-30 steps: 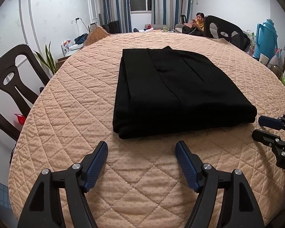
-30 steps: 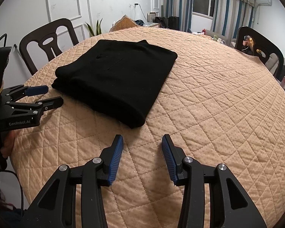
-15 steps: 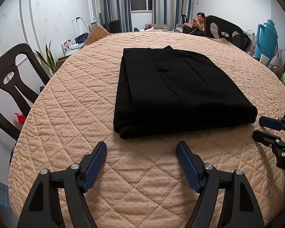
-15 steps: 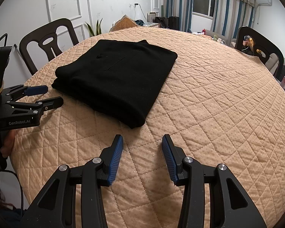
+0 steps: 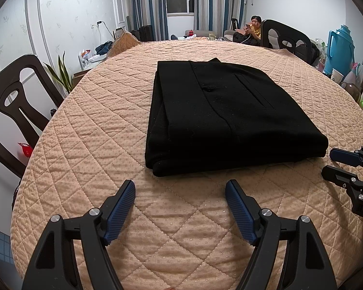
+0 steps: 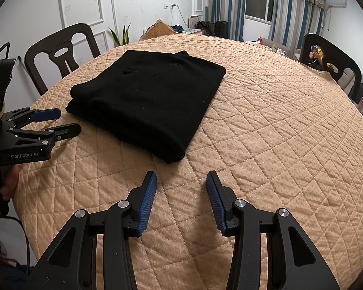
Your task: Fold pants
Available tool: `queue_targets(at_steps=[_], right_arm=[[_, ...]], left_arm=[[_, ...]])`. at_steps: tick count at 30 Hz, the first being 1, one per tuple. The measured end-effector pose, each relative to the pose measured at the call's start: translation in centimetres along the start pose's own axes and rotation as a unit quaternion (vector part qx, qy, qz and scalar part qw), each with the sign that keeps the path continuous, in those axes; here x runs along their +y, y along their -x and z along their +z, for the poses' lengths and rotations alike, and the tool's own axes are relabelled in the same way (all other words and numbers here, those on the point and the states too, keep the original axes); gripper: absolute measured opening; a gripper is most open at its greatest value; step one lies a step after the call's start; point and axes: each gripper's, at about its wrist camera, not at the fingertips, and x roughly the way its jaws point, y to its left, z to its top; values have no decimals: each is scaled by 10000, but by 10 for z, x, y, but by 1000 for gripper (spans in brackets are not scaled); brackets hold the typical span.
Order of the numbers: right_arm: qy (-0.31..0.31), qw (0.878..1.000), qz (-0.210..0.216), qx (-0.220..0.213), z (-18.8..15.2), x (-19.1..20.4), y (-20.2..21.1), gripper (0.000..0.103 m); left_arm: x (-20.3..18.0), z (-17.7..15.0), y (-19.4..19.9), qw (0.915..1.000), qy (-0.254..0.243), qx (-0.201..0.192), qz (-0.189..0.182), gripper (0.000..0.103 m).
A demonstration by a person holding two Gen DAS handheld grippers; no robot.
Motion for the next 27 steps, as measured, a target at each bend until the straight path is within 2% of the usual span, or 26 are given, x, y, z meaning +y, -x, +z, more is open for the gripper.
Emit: queue_targets(at_steps=[27], right_arm=[[-4, 10000, 2, 0, 0, 0, 0, 44]], left_arm=[[2, -1, -2, 10000, 67, 54, 29, 84]])
